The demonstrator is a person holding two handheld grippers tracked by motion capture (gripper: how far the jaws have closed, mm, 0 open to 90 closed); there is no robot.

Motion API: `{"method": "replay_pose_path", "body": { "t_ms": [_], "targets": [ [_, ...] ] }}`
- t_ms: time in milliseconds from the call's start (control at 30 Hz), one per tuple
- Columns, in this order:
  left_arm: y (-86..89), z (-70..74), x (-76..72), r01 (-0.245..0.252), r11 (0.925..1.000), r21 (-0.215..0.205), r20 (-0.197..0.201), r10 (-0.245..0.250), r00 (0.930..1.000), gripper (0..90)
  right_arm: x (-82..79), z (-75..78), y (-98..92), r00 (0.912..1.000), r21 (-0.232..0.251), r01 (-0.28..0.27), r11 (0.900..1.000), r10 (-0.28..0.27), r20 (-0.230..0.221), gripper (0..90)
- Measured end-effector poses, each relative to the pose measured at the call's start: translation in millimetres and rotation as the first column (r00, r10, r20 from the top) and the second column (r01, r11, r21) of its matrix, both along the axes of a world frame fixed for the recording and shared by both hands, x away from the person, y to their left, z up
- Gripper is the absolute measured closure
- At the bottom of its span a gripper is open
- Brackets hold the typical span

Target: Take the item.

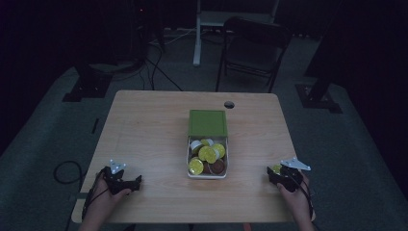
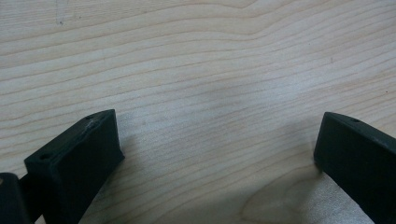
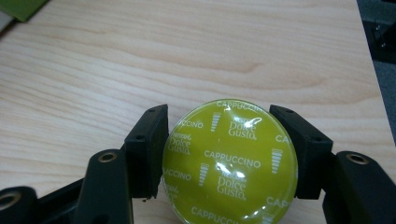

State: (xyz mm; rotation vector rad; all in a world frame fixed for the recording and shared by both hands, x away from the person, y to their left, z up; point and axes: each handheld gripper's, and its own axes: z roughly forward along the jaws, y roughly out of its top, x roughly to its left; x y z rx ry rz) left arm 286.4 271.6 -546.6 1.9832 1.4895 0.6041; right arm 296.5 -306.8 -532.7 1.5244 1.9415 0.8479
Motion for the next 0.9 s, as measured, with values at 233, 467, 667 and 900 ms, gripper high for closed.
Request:
{"method": "replay_pose_path", "body": {
  "t_ms": [233,467,667,900],
  "targets": [
    [0.0,0.0,0.0,0.000,1.0000,0.000,0.000,0.000,1.0000,0.7,-0.1,-5.5,-6.1,0.9998,0.009,0.010,1.000,-0.010,-0.018,40.0],
    [0.0,0.0,0.0,0.000,1.0000,0.000,0.000,0.000,1.0000,0.7,-0.8,-6.3,-6.8,0.9999,0.014,0.005,1.000,-0.005,-0.013,39.5],
    [0.0,0.0,0.0,0.000,1.0000,0.000,0.000,0.000,1.0000,0.7,0.1,-6.8,-7.8,0.9999,0.023,0.005,1.000,-0.005,-0.016,38.5],
    [0.0,0.0,0.0,0.000,1.0000,0.000,0.000,0.000,1.0000,0.7,2.4,-0.8,-4.0,0.9998,0.034,-0.016,0.999,0.016,-0.014,29.7]
  ]
}}
